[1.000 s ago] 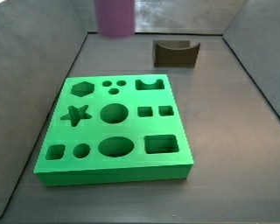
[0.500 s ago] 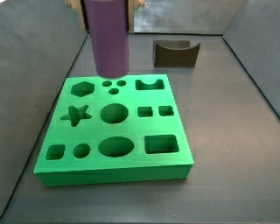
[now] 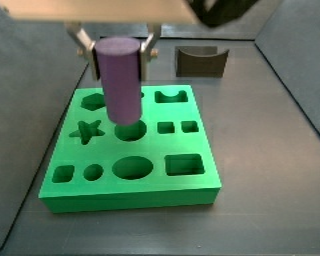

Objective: Insert the round object.

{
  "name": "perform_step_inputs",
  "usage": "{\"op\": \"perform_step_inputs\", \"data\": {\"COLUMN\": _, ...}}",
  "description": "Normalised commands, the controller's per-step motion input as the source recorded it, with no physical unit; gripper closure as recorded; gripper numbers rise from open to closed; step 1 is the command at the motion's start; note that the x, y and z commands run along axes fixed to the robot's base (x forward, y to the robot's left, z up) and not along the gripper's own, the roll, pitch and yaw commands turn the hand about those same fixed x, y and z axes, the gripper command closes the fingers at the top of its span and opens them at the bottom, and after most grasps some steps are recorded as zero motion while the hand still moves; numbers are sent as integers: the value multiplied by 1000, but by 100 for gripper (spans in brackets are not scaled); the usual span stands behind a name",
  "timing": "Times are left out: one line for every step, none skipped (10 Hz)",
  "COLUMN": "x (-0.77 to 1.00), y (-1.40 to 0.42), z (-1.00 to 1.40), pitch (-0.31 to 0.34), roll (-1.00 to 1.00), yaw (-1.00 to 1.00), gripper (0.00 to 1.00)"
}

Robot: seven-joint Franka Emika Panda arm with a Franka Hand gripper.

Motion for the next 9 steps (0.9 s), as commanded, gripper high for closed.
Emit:
{"op": "perform_step_inputs", "data": {"x": 0, "y": 0, "z": -926, "pitch": -114, "roll": 124, "yaw": 0, "gripper": 100}}
{"op": "perform_step_inputs", "data": {"x": 0, "y": 0, "z": -1000, "pitch": -124, "roll": 64, "yaw": 0, "gripper": 100}}
{"op": "perform_step_inputs", "data": {"x": 0, "y": 0, "z": -1000, "pitch": -106, "roll": 50, "yaw": 6, "gripper": 100}}
{"op": "perform_step_inputs", "data": {"x": 0, "y": 0, "z": -1000, "pitch": -120, "roll": 46, "yaw": 0, "gripper": 100}}
{"op": "perform_step_inputs", "data": {"x": 17, "y": 0, "z": -706, "pitch": -26, "roll": 81, "yaw": 0, "gripper": 100}}
{"op": "perform_step_inputs", "data": {"x": 106, "y": 6, "z": -691, "pitch": -10, "roll": 103, "yaw": 14, "gripper": 100}}
{"op": "perform_step_inputs", "data": {"x": 354, "y": 11, "z": -706, "pitch": -3, "roll": 114, "yaw": 140, "gripper": 100}}
{"op": "perform_step_inputs", "data": {"x": 383, "y": 0, "z": -800, "pitch": -20, "roll": 120, "yaw": 154, "gripper": 100}}
{"op": "perform_step_inputs", "data": {"x": 291, "y": 0, "z": -954, "pitch": -71, "roll": 93, "yaw": 143, "gripper": 100}}
